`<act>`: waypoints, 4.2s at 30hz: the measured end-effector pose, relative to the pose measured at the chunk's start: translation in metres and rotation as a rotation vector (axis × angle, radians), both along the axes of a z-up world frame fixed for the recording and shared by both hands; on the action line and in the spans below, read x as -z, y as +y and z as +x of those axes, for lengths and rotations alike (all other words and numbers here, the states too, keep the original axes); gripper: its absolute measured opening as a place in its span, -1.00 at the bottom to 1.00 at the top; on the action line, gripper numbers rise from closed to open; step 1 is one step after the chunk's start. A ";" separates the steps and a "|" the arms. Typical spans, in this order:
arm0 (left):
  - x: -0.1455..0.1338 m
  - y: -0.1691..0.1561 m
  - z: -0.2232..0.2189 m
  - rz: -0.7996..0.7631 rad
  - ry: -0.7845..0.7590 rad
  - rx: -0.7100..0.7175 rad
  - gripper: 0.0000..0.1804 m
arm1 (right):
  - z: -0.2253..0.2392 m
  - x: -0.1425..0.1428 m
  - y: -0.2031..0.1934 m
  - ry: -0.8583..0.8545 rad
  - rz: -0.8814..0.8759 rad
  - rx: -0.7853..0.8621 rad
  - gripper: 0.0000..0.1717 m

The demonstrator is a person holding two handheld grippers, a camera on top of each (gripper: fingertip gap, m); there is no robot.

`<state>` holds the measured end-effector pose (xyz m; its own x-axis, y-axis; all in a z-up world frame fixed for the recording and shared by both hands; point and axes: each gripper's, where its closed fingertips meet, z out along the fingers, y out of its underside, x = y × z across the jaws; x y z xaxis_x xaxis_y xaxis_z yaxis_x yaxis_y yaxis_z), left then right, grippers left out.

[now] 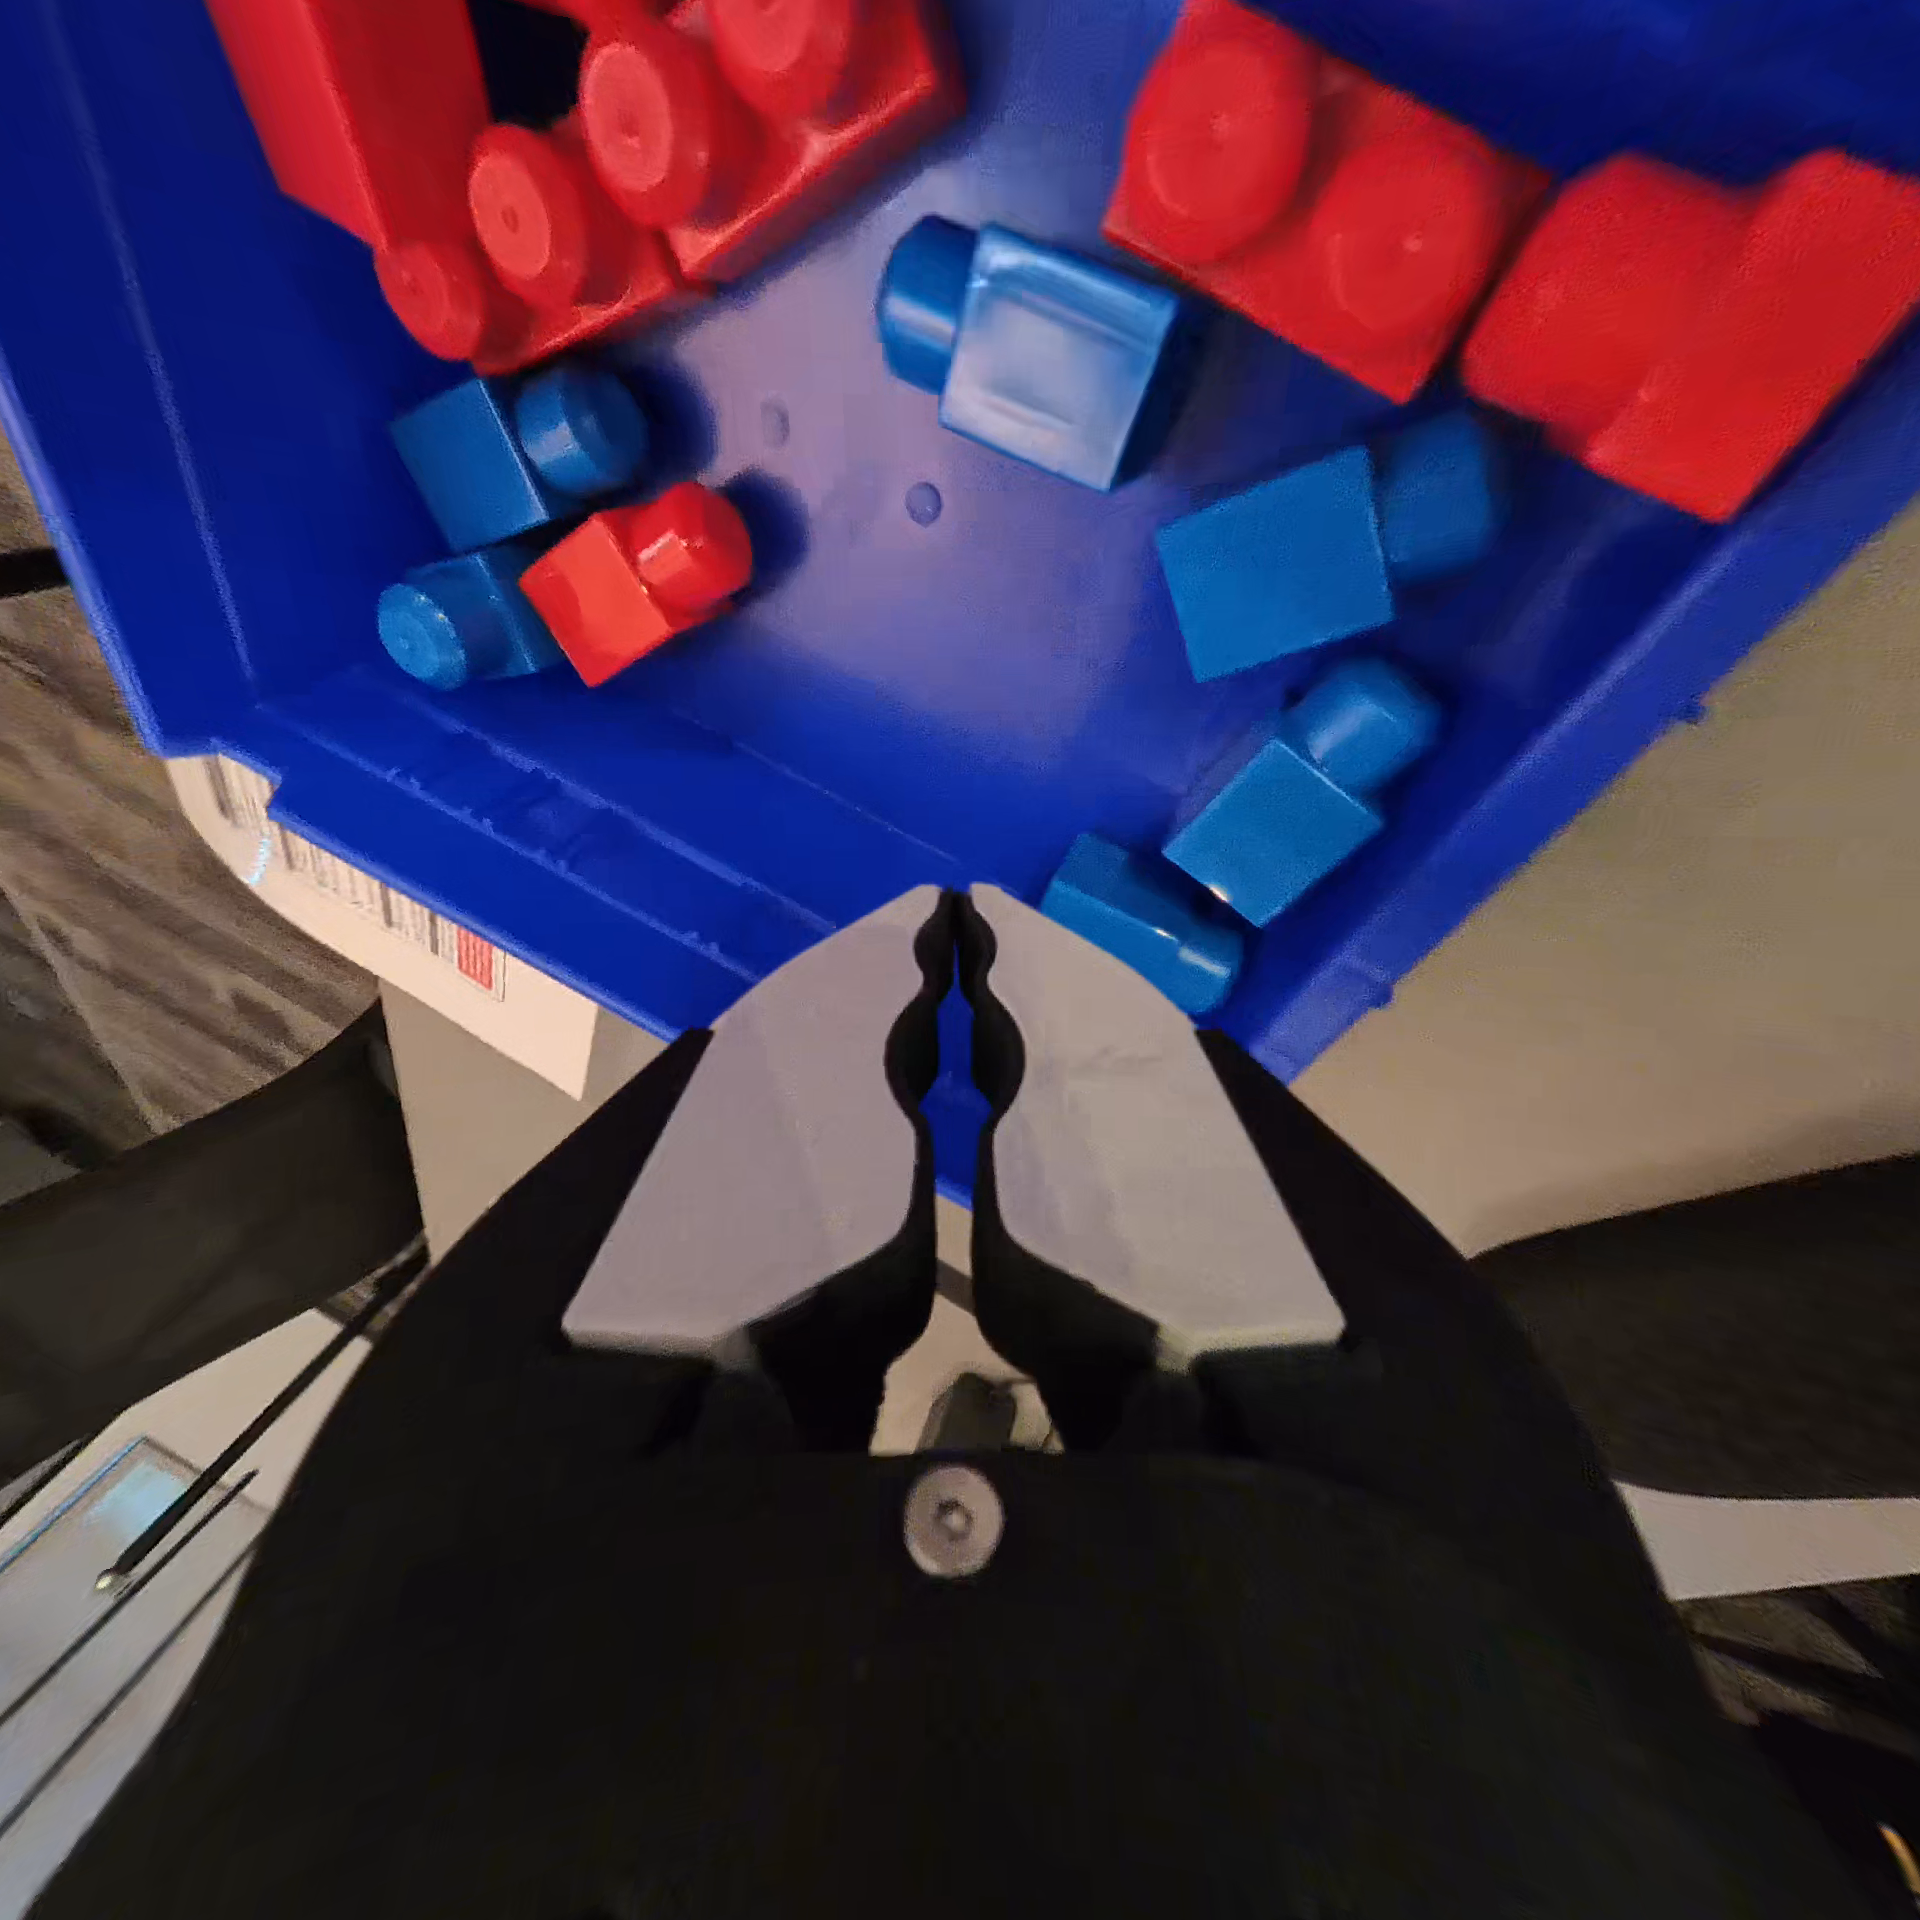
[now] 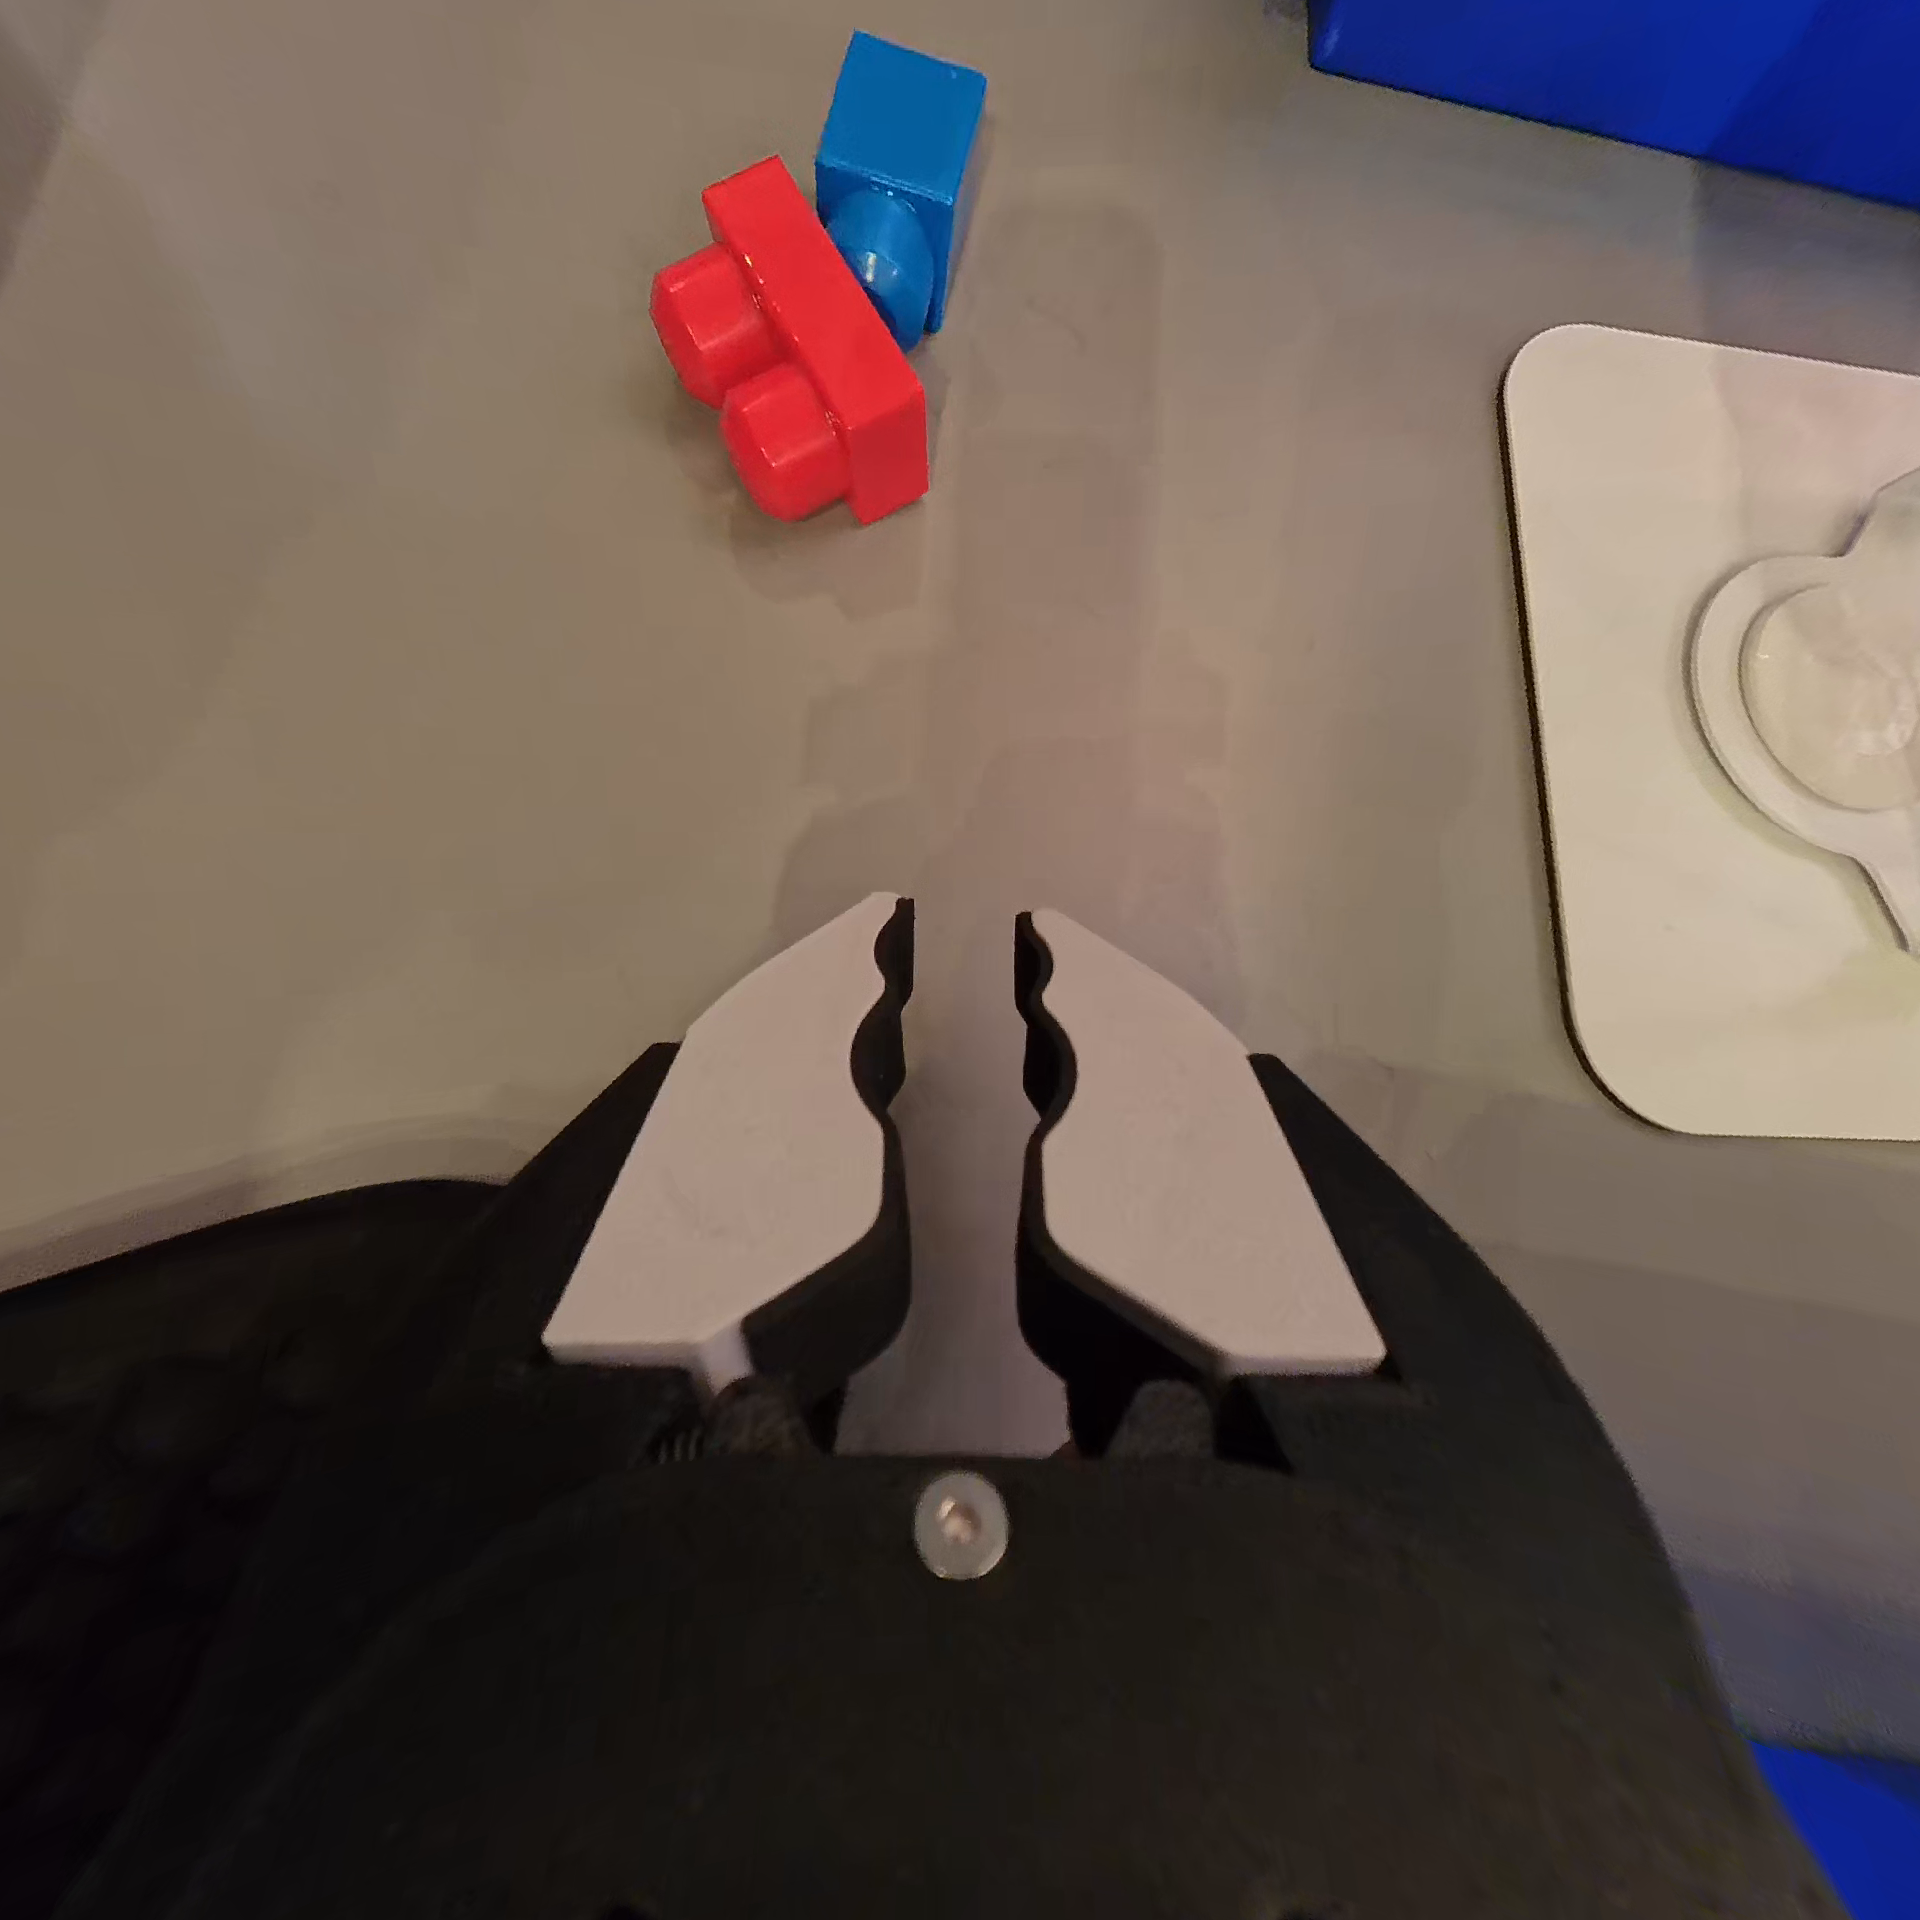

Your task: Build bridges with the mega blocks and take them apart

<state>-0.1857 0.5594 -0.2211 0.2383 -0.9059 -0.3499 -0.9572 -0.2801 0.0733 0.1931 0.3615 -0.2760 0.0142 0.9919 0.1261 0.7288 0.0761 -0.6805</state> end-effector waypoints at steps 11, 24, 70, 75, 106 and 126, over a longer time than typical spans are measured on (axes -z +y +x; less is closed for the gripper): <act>0.056 -0.019 0.018 -0.168 -0.066 0.145 -0.58 | 0.002 0.001 0.000 -0.015 0.010 0.002 -0.78; 0.076 -0.022 0.046 -0.173 0.071 0.651 -0.55 | 0.005 0.011 0.001 -0.031 -0.016 0.003 -0.78; 0.080 -0.164 0.192 -0.493 -0.142 0.326 -0.53 | 0.004 0.012 0.002 -0.031 -0.012 0.001 -0.79; 0.055 -0.164 0.197 -0.499 -0.273 0.306 -0.27 | 0.004 0.012 0.002 -0.029 -0.016 0.001 -0.79; 0.094 -0.192 0.194 -0.312 -0.193 0.344 -0.15 | 0.002 0.012 0.002 -0.034 -0.009 -0.007 -0.79; 0.094 -0.191 0.205 -0.327 -0.222 0.353 -0.17 | 0.002 0.011 0.001 -0.032 -0.011 -0.013 -0.81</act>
